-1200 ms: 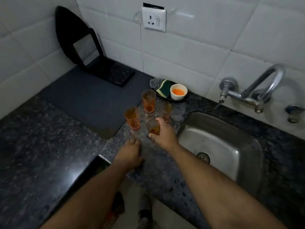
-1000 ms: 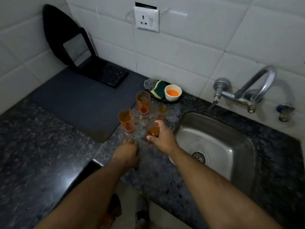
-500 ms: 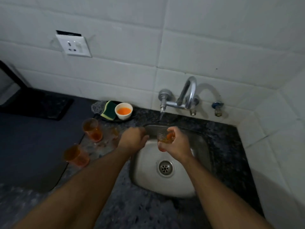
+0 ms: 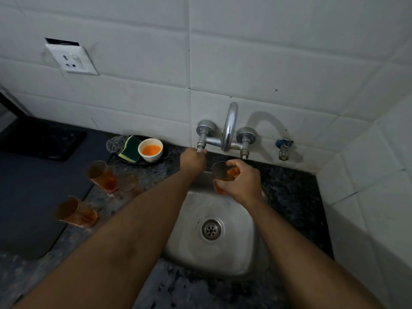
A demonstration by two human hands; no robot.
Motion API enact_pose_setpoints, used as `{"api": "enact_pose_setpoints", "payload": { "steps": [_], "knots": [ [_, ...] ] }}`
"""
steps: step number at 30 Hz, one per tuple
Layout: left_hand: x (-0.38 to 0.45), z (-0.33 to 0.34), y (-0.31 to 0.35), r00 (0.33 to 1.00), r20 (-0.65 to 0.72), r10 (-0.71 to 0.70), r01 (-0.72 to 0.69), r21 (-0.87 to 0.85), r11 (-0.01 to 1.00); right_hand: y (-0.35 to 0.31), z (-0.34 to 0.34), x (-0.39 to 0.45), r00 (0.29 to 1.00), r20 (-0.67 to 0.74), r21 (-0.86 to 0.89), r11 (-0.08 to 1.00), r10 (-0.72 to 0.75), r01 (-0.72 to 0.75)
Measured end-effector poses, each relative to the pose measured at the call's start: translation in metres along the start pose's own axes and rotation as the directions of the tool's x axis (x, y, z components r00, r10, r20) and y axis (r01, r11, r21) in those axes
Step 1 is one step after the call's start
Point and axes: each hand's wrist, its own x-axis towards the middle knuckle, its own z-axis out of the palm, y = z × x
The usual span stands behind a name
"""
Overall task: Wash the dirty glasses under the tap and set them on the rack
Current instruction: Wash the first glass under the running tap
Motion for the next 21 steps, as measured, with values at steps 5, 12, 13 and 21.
{"api": "enact_pose_setpoints", "payload": {
  "steps": [5, 12, 13, 21],
  "knots": [
    [-0.002, -0.001, 0.004, 0.999, 0.000, -0.047, 0.047, -0.024, 0.999, 0.011, -0.001, -0.007, 0.997, 0.079, 0.082, 0.997, -0.014, 0.007],
    [-0.012, -0.010, -0.003, 0.998, 0.062, 0.033, -0.042, 0.153, 0.987, 0.014, 0.005, -0.014, 0.997, 0.072, 0.073, 0.997, -0.021, 0.016],
    [-0.018, -0.013, -0.008, 0.993, 0.085, 0.078, -0.096, 0.237, 0.967, 0.015, 0.008, -0.013, 0.997, 0.072, 0.083, 0.997, -0.009, 0.003],
    [-0.051, -0.044, -0.054, 0.820, 0.414, 0.396, -0.511, 0.218, 0.832, 0.006, 0.053, -0.011, 0.972, 0.227, 0.350, 0.925, 0.068, -0.147]
  ]
}}
